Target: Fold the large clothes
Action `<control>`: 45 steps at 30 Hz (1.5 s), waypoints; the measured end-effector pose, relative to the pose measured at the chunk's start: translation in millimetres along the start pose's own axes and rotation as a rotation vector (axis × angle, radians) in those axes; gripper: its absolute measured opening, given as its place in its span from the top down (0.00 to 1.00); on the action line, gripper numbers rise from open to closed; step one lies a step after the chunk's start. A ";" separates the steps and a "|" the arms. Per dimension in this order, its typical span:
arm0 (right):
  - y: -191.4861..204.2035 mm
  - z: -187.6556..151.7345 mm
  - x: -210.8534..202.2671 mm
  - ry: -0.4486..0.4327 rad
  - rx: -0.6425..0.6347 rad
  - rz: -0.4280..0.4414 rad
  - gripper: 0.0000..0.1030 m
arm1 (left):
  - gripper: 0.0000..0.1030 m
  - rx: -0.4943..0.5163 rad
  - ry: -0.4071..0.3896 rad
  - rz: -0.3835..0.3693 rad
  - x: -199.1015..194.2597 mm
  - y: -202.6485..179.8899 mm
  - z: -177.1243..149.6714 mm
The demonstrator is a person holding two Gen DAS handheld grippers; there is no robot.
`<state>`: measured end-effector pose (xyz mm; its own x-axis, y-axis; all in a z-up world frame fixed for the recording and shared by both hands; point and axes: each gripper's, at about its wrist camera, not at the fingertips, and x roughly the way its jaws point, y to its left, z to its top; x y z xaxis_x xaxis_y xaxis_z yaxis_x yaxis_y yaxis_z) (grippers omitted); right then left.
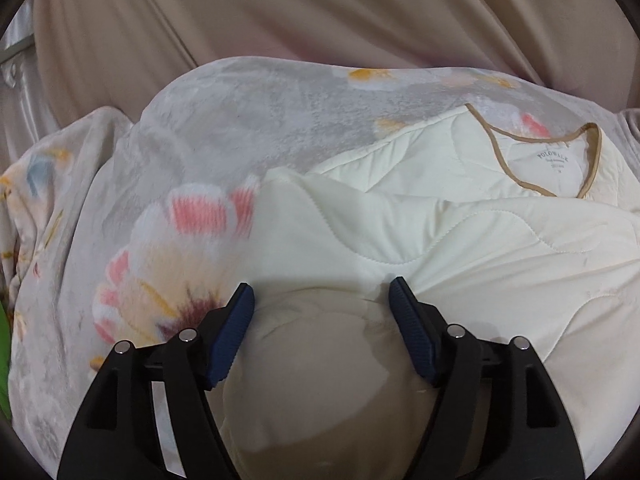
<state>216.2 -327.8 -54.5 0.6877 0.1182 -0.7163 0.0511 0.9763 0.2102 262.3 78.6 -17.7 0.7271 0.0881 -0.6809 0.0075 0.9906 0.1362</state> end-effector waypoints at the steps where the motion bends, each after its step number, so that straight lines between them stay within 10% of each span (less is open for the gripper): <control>1: -4.1 -2.2 -0.2 -0.004 0.024 0.021 0.99 | 0.33 -0.007 0.004 -0.005 0.9 2.6 -0.6; 22: -8.5 -5.0 -6.6 -0.035 0.074 0.055 0.97 | 0.28 -0.013 -0.007 0.005 -0.6 7.9 -2.5; 24: -0.1 -4.6 -25.9 -0.051 0.074 0.050 0.84 | 0.31 0.014 -0.024 -0.015 -20.4 8.4 -5.5; 32: 30.5 -49.9 -32.0 0.039 -0.088 -0.007 0.88 | 0.28 0.151 0.025 -0.019 -46.3 -2.9 -51.1; 38: 22.9 -23.7 -70.5 0.002 -0.040 0.002 0.89 | 0.35 0.124 0.027 -0.132 -84.8 -8.5 -12.5; 45: 1.3 64.1 -62.3 -0.081 0.033 0.039 0.88 | 0.32 0.184 -0.100 -0.332 -108.3 -113.9 90.8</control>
<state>219.8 -345.5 33.1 0.7459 0.1392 -0.6514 0.0462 0.9648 0.2590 245.0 -53.3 105.9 0.7278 -0.2538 -0.6371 0.3702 0.9274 0.0535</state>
